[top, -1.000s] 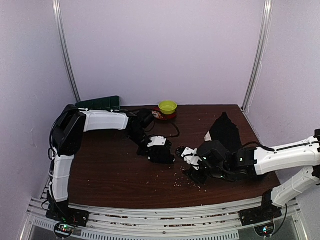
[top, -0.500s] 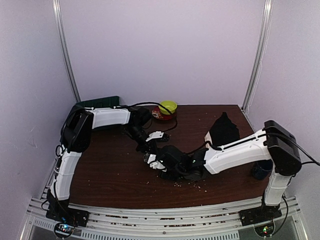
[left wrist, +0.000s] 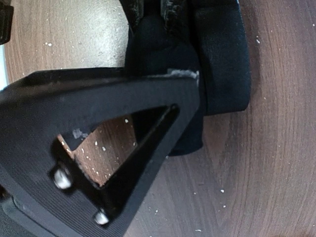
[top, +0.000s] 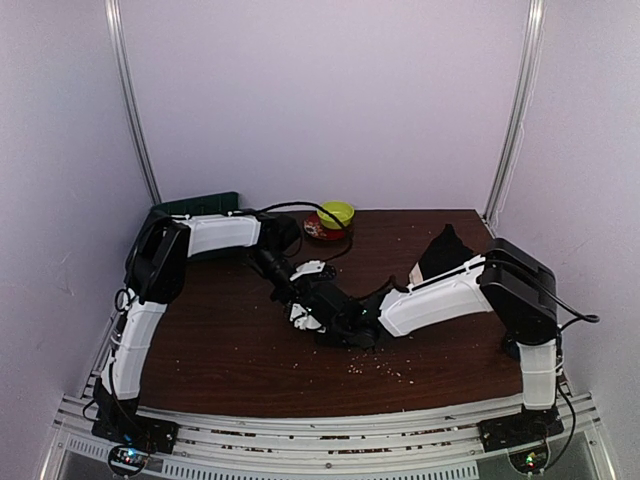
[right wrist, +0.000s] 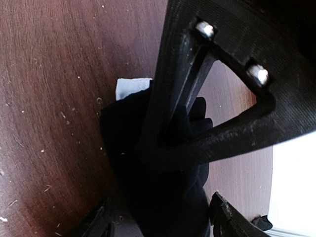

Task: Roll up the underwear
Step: Roll the underwear at the center of the board.

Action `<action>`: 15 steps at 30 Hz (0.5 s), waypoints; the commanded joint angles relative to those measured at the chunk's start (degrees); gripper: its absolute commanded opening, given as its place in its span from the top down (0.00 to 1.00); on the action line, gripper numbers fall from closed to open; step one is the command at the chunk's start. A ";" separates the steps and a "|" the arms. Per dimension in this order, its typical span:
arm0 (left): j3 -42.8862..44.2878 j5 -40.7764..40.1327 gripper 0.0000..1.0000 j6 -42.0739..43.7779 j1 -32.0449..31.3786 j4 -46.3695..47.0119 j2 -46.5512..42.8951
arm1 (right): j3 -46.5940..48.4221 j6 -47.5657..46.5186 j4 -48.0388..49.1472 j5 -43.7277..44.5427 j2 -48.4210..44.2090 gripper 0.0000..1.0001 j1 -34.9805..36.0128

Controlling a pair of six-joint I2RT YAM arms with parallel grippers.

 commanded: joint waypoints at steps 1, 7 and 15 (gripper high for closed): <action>-1.04 -10.30 1.00 1.09 1.08 -5.60 6.45 | 1.13 -3.35 0.39 0.15 2.22 0.34 -1.09; -1.09 -10.76 0.99 1.30 1.05 -5.88 6.48 | 3.85 -4.81 -2.36 -4.15 3.98 0.48 -2.88; -5.13 -12.44 0.73 0.69 1.15 -0.69 0.64 | 11.09 -2.15 -15.20 -14.58 7.91 0.95 -4.15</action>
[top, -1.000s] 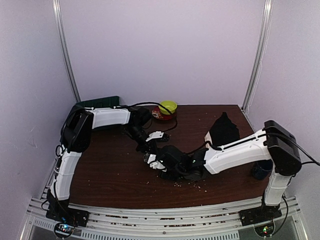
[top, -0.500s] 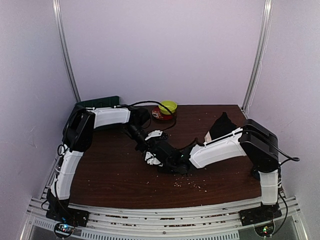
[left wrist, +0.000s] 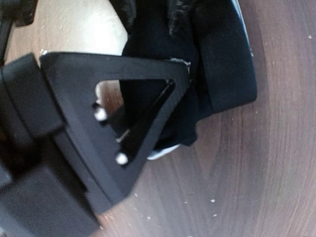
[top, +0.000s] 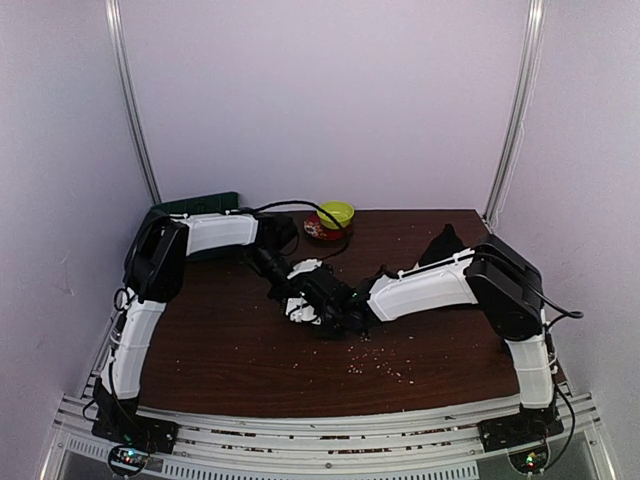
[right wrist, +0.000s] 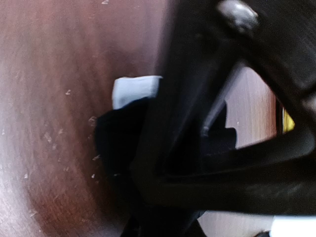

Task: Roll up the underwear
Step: Roll the underwear at the center of the board, then pick up the underwear from the center of the board.

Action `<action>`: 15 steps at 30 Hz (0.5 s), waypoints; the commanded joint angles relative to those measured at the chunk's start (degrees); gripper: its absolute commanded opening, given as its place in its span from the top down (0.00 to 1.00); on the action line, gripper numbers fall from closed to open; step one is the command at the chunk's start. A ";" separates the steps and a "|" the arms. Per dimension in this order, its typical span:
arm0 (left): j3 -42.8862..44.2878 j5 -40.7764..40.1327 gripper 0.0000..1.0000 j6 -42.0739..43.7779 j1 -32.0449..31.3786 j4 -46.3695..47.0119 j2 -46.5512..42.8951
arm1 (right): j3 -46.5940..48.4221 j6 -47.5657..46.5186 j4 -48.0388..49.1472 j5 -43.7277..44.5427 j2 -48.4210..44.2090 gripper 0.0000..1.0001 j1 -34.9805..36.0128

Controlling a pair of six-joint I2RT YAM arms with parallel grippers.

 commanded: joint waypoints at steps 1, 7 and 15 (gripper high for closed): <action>-6.80 -11.53 0.68 -0.13 0.51 1.22 -1.24 | 2.33 1.88 -8.50 -7.50 3.01 0.98 -0.89; -8.87 -8.89 0.33 -0.86 1.75 4.03 -7.87 | -0.61 2.98 -9.50 -6.31 0.48 1.00 0.04; -3.49 -3.15 0.02 -1.71 1.96 -1.47 -5.83 | -1.68 3.37 -9.51 -4.19 -0.52 1.00 1.57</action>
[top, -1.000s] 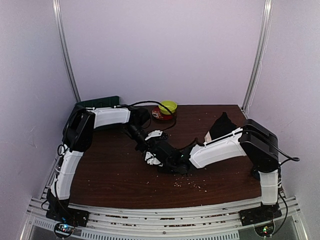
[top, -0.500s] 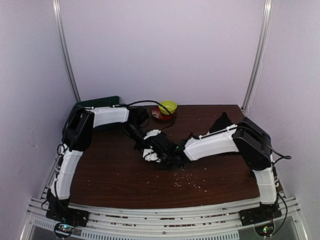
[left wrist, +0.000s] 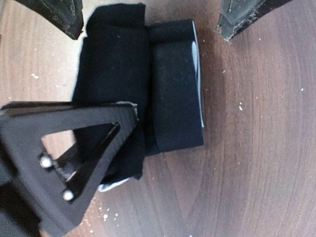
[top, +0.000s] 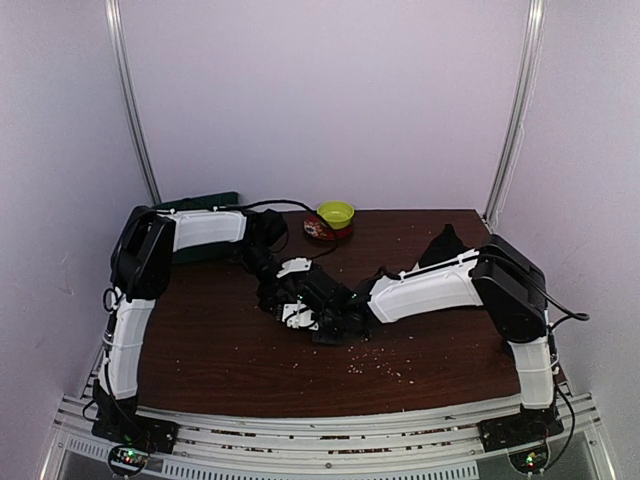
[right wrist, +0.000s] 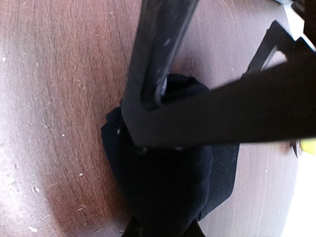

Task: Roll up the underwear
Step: Pick up the underwear from the center of the board.

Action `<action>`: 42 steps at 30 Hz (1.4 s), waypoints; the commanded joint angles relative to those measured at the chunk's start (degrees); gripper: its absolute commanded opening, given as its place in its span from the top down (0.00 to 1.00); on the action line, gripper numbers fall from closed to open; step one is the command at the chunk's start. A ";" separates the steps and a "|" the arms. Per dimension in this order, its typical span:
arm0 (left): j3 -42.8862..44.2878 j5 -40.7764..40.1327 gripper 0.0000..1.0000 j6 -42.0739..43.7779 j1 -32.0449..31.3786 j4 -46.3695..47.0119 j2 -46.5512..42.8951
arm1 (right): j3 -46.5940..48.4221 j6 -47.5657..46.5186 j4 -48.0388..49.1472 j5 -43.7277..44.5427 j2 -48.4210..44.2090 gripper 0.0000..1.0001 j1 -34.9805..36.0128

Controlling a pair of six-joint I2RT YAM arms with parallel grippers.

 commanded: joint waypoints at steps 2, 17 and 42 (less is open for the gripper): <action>3.38 4.41 0.02 -0.80 0.24 -4.65 0.19 | -1.61 1.70 -6.56 1.45 1.39 1.00 0.53; 11.69 5.88 0.02 -3.81 -0.15 -9.46 9.35 | -0.96 2.20 -7.12 2.75 1.92 1.00 0.95; 10.83 -0.83 0.88 -2.42 -5.07 -12.06 10.90 | 0.27 2.81 -7.65 5.91 2.63 1.00 0.94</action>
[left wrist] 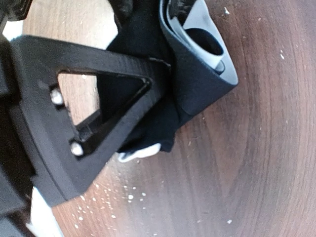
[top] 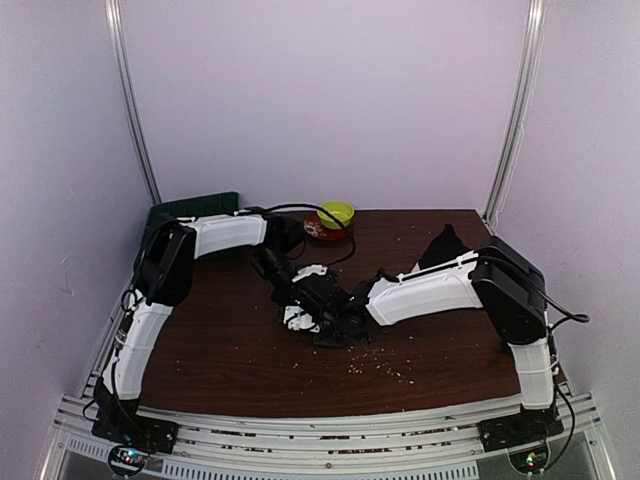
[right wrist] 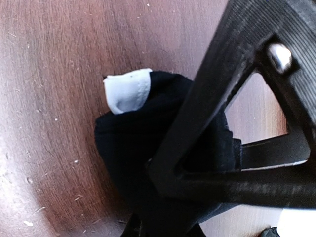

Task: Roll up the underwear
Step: Pick up the underwear from the center of the board, then move the storage box to the corner of the board.

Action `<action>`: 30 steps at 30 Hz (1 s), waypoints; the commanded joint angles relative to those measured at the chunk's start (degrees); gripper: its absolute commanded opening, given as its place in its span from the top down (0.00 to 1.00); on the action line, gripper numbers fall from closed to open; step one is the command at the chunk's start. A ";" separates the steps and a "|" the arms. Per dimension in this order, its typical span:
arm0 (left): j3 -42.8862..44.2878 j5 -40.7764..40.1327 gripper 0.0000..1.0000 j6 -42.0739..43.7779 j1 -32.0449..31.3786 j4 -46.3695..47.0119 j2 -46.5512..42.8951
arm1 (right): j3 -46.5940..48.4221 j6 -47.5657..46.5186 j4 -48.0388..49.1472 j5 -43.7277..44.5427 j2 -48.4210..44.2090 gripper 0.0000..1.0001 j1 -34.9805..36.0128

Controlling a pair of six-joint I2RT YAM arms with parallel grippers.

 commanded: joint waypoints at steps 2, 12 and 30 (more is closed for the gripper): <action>-1.48 -5.14 0.97 0.04 -1.52 -0.71 2.02 | -0.04 1.21 -4.96 1.44 2.46 1.00 -0.08; -12.56 -7.31 1.00 -4.37 -0.12 12.64 -8.71 | -2.12 6.73 -3.97 4.00 -6.01 0.32 -0.27; -21.52 -21.57 1.00 -23.54 17.37 33.80 -31.35 | -14.22 26.52 1.04 8.20 -20.62 0.00 -0.02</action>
